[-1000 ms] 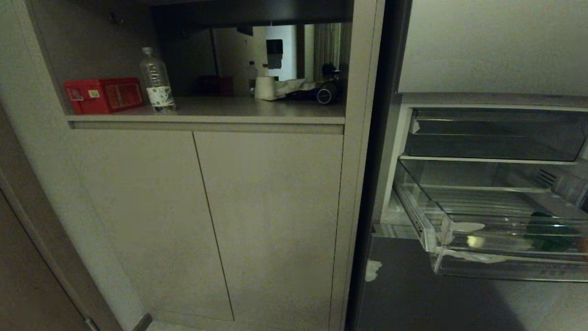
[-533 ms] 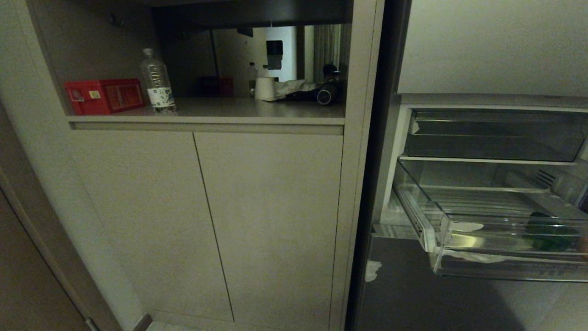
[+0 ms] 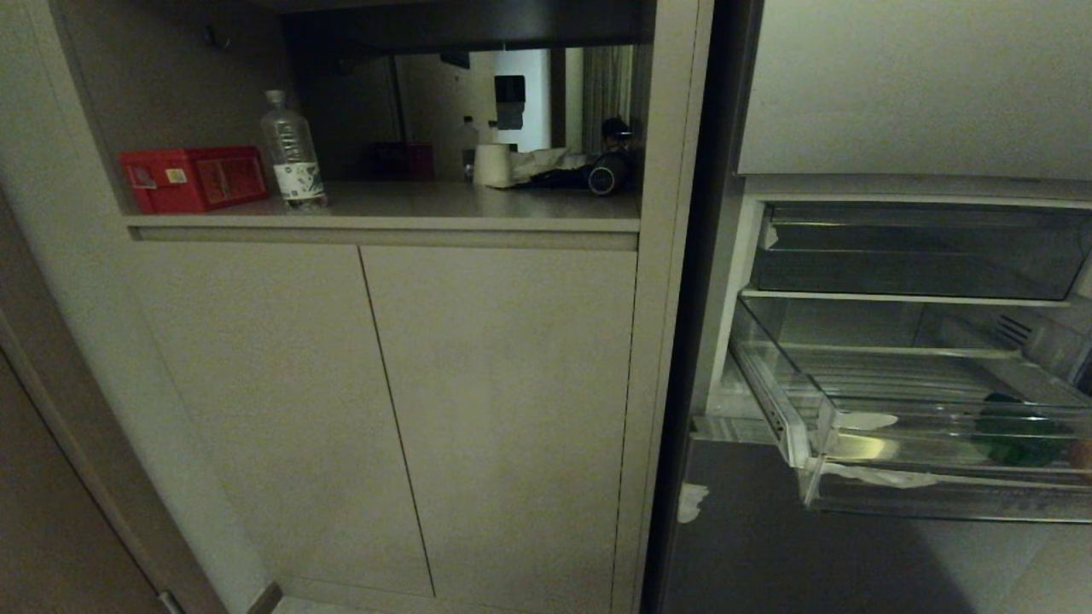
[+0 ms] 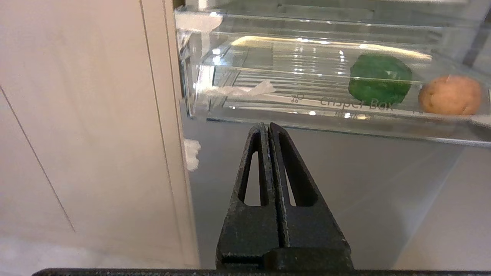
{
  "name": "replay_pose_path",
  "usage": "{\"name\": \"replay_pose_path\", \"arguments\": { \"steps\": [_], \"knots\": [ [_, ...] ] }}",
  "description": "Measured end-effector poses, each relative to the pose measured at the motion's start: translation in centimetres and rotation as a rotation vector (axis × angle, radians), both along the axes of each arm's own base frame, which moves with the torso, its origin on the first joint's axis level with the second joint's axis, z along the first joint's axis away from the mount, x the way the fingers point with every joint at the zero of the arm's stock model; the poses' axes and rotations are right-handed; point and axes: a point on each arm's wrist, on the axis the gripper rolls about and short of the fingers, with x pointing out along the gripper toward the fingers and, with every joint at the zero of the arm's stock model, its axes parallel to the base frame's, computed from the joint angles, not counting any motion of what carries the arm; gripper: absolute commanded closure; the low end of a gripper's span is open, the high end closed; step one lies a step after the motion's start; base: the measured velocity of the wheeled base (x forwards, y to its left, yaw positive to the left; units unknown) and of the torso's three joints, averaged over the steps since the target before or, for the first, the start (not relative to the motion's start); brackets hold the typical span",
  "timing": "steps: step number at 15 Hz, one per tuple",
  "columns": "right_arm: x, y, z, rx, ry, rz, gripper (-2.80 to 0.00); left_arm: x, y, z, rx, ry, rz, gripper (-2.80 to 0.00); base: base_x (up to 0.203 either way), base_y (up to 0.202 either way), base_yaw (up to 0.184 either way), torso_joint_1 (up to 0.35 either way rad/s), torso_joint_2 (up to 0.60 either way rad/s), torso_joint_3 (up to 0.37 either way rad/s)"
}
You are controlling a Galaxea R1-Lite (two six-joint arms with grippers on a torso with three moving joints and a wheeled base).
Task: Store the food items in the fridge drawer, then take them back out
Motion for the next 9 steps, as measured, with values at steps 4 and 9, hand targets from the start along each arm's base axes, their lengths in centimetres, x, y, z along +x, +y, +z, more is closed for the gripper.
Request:
{"name": "replay_pose_path", "arguments": {
  "steps": [4,9],
  "knots": [
    [-0.18,-0.03,-0.08,0.031,-0.023,-0.008,0.0,0.0,0.0,0.0,0.0,0.0,0.0,0.0,0.0,0.0,0.0,0.01,-0.01,-0.013],
    [-0.2,-0.03,-0.08,0.032,-0.025,-0.008,0.0,0.0,0.0,0.01,0.0,-0.001,0.0,0.0,0.0,0.0,0.0,0.187,-0.44,-0.258]
  ]
}}
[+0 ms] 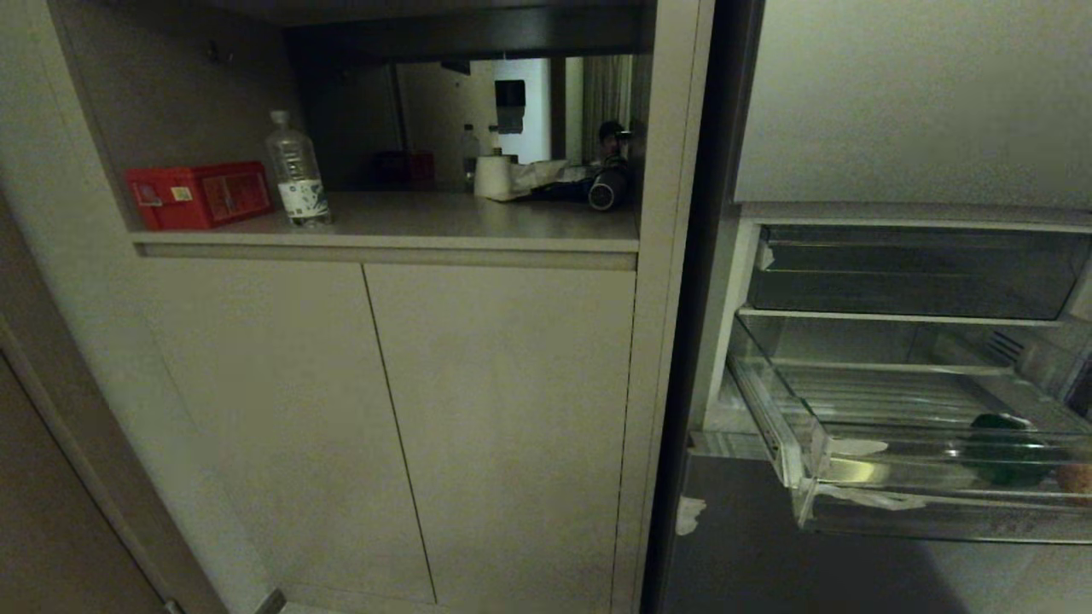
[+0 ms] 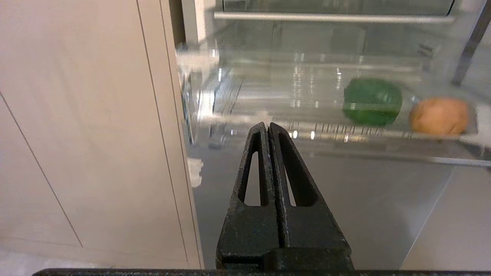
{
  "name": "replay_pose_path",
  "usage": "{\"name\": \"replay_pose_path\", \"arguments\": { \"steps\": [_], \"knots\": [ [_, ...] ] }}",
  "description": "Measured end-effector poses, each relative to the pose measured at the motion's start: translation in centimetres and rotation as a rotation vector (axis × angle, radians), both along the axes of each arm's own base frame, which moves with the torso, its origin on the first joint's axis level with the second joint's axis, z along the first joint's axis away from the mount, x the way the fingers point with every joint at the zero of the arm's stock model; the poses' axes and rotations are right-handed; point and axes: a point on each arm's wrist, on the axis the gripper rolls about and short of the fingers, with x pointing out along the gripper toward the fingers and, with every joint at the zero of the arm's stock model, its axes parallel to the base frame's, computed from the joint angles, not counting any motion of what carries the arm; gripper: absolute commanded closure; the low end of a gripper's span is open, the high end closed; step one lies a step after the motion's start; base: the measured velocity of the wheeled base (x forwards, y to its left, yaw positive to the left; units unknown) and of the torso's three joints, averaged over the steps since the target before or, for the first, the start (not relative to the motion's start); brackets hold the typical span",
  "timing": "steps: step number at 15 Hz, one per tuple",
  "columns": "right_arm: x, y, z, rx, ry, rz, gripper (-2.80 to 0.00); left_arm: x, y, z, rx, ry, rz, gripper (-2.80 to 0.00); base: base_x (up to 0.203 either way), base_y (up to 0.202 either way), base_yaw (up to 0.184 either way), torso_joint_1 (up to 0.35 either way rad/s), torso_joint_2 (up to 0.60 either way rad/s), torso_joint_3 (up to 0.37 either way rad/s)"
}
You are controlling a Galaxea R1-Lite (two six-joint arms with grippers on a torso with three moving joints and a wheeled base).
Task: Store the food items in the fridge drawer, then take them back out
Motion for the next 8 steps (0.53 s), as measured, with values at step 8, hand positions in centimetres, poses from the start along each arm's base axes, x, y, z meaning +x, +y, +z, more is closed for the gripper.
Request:
{"name": "replay_pose_path", "arguments": {
  "steps": [8],
  "knots": [
    [0.0,0.0,0.01,0.001,0.0,0.0,0.0,0.0,0.0,0.0,0.0,0.0,0.0,0.0,0.0,0.0,0.0,0.228,-0.51,-0.286]
  ]
}}
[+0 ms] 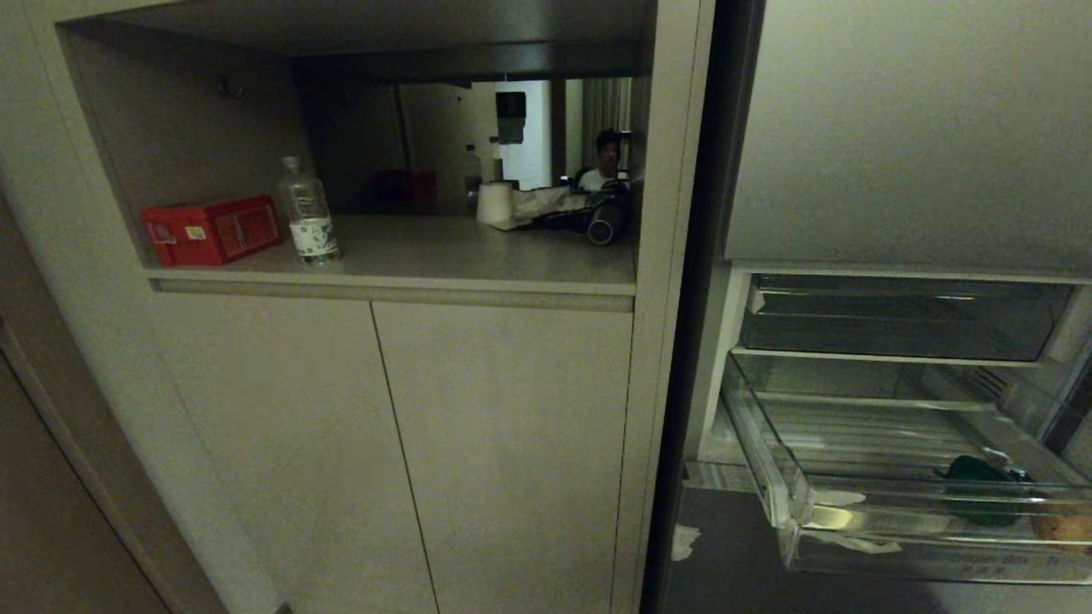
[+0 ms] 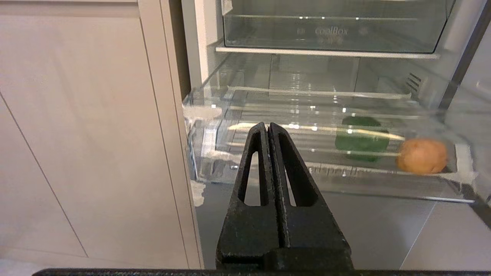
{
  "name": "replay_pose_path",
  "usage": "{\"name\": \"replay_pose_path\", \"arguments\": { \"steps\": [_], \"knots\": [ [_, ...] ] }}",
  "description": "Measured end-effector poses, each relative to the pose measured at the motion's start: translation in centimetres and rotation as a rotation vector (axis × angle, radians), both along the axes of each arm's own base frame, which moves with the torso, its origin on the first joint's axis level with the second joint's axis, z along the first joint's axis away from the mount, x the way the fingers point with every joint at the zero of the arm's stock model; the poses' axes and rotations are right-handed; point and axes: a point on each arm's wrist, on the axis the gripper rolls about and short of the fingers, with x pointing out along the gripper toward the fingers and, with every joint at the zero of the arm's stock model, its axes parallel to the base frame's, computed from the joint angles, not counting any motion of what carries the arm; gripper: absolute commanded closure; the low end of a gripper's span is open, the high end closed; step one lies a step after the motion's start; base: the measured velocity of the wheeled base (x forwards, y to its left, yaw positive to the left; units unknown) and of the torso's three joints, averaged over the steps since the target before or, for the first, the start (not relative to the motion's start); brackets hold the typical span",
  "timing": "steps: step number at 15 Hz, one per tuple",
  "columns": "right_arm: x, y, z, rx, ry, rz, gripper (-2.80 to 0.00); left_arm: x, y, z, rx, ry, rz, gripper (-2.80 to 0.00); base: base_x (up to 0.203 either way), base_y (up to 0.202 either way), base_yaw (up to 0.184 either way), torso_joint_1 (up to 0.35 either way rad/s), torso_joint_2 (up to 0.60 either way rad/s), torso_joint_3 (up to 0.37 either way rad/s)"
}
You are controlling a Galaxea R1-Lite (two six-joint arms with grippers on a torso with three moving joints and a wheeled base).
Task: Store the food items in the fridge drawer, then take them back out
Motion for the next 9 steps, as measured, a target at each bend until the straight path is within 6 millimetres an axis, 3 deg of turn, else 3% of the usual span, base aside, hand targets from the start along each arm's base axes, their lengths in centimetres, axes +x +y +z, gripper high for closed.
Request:
{"name": "replay_pose_path", "arguments": {
  "steps": [9],
  "knots": [
    [0.01,0.0,-0.01,0.0,0.001,0.0,0.0,0.0,0.0,0.01,0.0,0.0,0.0,0.0,0.0,0.0,0.0,0.158,-0.34,-0.183]
  ]
}}
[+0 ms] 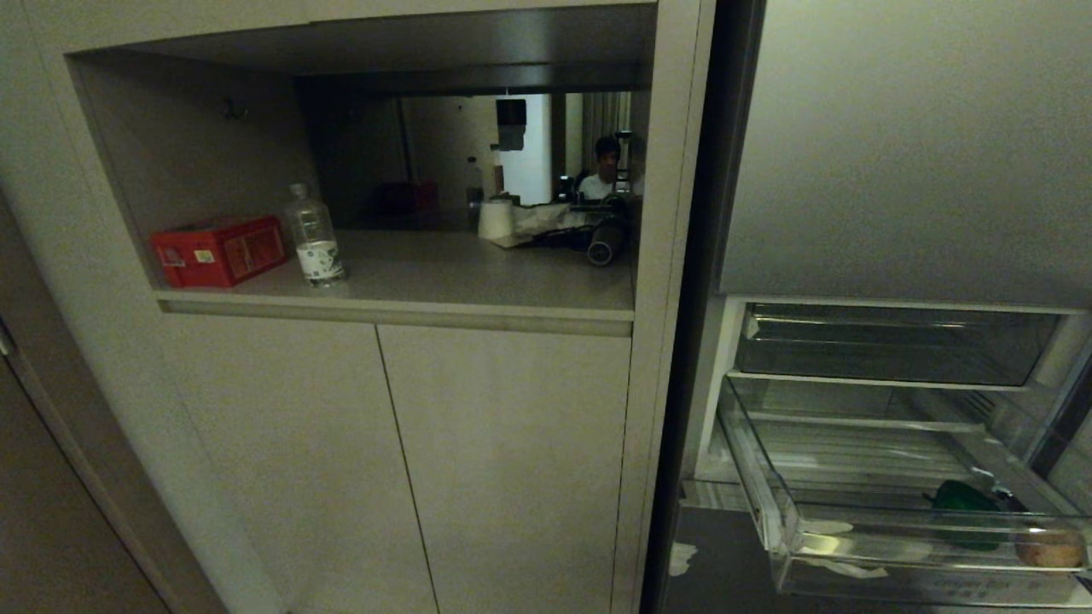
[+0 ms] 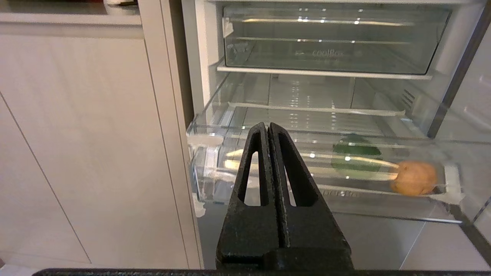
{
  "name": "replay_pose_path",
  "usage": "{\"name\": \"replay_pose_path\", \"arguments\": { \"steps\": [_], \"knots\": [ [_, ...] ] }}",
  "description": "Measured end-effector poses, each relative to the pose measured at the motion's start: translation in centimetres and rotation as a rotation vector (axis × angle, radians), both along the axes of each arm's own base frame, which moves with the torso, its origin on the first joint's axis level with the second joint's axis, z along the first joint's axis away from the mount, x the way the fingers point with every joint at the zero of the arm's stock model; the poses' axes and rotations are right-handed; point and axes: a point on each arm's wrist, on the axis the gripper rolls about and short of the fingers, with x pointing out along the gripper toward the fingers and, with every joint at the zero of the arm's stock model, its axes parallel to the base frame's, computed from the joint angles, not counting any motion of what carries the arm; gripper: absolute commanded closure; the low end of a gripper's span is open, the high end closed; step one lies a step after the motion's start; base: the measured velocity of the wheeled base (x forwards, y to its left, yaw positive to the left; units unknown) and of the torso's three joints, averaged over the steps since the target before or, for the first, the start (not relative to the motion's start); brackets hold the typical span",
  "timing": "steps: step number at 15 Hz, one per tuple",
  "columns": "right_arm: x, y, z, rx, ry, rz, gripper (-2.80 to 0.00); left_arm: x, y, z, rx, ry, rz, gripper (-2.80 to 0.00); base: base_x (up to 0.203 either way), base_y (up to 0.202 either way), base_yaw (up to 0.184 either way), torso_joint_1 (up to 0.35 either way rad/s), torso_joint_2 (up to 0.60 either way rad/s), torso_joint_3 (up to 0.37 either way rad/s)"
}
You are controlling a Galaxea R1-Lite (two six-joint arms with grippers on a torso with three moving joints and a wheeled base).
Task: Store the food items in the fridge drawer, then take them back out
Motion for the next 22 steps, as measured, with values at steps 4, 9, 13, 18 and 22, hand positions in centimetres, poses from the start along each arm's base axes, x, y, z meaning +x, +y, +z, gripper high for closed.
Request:
{"name": "replay_pose_path", "arguments": {
  "steps": [4,9,13,18,22],
  "knots": [
    [0.0,0.0,0.0,0.0,0.0,0.0,0.0,0.0,0.0,0.0,0.0,0.0,0.0,0.0,0.0,0.0,0.0,0.072,-0.17,-0.08],
    [0.8,0.0,0.2,-0.001,0.092,-0.002,0.0,0.0,0.0,0.0,0.0,0.0,0.0,0.0,0.0,0.0,0.0,0.0,0.0,0.0],
    [3.8,-0.1,1.5,-0.003,0.284,-0.031,0.0,0.0,0.0,0.0,0.0,0.0,0.0,0.0,0.0,0.0,0.0,0.0,0.0,0.0],
    [10.7,-1.0,5.4,0.012,0.405,-0.12,0.0,0.0,0.0,0.0,0.0,0.0,0.0,0.0,0.0,0.0,0.0,0.0,0.0,0.0],
    [15.6,-1.8,9.1,0.028,0.375,-0.14,0.0,0.0,0.0,0.0,0.0,0.0,0.0,0.0,0.0,0.0,0.0,0.0,0.0,0.0]
  ]
}}
